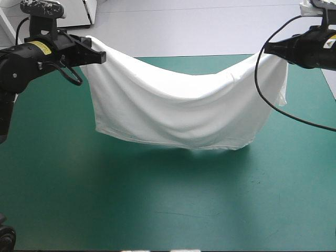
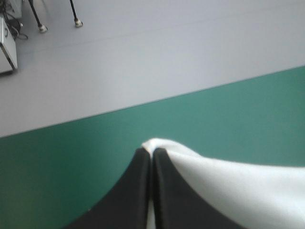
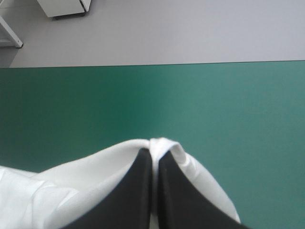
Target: Fold the cloth
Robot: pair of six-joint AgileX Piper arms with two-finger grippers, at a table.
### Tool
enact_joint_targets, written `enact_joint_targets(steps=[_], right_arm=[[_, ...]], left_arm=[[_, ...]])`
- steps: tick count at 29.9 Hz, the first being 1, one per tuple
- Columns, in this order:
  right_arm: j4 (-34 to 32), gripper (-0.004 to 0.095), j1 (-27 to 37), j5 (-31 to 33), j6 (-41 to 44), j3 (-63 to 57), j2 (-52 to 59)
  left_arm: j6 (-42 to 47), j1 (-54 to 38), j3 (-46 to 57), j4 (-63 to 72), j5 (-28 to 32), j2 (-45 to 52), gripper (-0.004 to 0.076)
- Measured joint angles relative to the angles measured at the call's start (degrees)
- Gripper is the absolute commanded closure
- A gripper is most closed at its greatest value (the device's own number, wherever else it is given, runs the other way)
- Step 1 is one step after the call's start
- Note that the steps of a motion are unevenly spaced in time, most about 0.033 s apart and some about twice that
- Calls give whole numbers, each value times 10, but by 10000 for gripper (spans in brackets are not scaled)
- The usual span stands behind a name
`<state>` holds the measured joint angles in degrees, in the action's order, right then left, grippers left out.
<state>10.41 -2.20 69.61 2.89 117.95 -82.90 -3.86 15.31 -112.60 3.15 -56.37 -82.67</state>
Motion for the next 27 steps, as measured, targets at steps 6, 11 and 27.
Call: enact_joint_targets(steps=[6, 11, 27], right_arm=[[-1, 922, 0, -125, -3, 0, -59], [-2, 922, 0, -193, -29, 27, -104], [-13, 923, 0, 15, -24, 118, -258]], left_arm=[[-3, 0, 0, -16, 150, -63, 746], [-3, 0, 2, -24, 253, -111, 746], [35, 0, 2, -23, 163, -218, 746]])
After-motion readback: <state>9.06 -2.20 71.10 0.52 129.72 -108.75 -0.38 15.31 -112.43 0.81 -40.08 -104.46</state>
